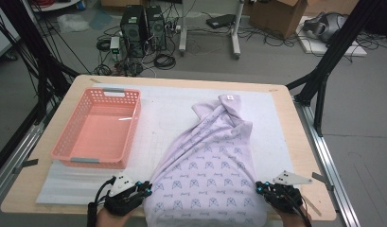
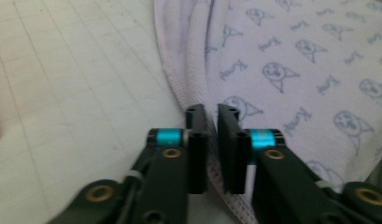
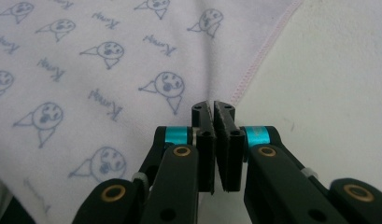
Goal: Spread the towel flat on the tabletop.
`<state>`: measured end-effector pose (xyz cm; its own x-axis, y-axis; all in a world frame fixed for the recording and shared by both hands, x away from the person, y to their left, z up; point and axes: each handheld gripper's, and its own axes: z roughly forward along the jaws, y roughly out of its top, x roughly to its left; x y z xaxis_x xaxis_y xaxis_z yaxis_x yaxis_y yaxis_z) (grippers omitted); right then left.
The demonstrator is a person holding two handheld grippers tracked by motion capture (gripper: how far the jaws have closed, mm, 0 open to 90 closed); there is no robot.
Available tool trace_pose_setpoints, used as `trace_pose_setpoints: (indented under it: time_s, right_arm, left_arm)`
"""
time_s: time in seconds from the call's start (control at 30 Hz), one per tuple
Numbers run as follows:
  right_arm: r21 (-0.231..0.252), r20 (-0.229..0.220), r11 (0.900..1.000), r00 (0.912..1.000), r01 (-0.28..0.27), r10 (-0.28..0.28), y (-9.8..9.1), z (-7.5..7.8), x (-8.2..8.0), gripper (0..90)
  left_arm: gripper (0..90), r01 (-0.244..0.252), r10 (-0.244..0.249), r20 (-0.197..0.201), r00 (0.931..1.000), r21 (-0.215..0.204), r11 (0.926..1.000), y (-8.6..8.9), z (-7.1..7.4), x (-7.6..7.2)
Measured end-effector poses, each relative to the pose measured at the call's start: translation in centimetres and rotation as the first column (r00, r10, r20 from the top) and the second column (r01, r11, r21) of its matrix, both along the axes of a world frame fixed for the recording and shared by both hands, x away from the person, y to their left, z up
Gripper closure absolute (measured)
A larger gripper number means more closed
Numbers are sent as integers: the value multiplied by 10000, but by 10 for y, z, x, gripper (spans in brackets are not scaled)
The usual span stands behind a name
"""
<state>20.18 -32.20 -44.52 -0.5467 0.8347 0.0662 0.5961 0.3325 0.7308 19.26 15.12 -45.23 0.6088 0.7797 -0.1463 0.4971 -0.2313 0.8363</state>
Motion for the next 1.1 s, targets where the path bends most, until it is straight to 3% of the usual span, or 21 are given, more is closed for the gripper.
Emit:
trace_pose_setpoints:
  time_s: [0.17, 0.3, 0.4, 0.47, 0.53, 0.6, 0.7, 0.77, 0.8, 0.83, 0.9, 1.1]
  right_arm:
    - [-270, -94, 9996, 9999, 43, -45, -12, 3, -15, 876]
    - [-499, -298, 9984, 9992, 265, -280, -21, 5, -27, 876]
    - [-395, -465, 9989, 9986, 238, -257, -28, 6, -37, 873]
    - [-121, -237, 9998, 9996, 177, -180, -30, 9, -40, 826]
    - [225, 139, 9991, 9992, 361, -365, -32, 12, -38, 737]
    - [521, 360, 9968, 9974, 605, -624, -33, 15, -32, 714]
    - [451, 432, 9954, 9953, 846, -865, -34, 14, -22, 702]
    - [420, 367, 9951, 9952, 892, -907, -34, 11, -18, 700]
    - [420, 324, 9951, 9954, 893, -906, -34, 11, -16, 698]
    - [370, 295, 9957, 9958, 852, -863, -33, 10, -15, 695]
    - [342, 252, 9961, 9963, 809, -818, -31, 10, -13, 695]
    - [285, 279, 9973, 9973, 674, -682, -26, 11, -9, 696]
  left_arm:
    - [645, -81, 91, 215, 9997, -449, 9990, 0, 3, 5]
    - [584, -103, 114, 203, 9997, -523, 9986, -4, 3, 13]
    - [571, -35, 43, 175, 9998, -429, 9991, -9, 4, 23]
    - [569, -56, 60, 120, 9999, -396, 9992, -13, 5, 32]
    - [570, -99, 100, 21, 9999, -333, 9994, -17, 6, 41]
    - [573, -118, 114, -197, 9997, -184, 9998, -23, 5, 52]
    - [574, -5, 10, -709, 9975, 59, 10000, -34, 1, 64]
    - [608, -38, 60, -604, 9982, 371, 9993, -40, 0, 63]
    - [787, 222, -194, -554, 9983, 512, 9984, -42, 0, 61]
    - [849, 144, -116, -409, 9991, 703, 9974, -43, 0, 59]
    - [859, -131, 164, -526, 9985, 627, 9979, -43, 1, 58]
    - [860, -340, 368, -663, 9971, 432, 9985, -27, 1, 49]
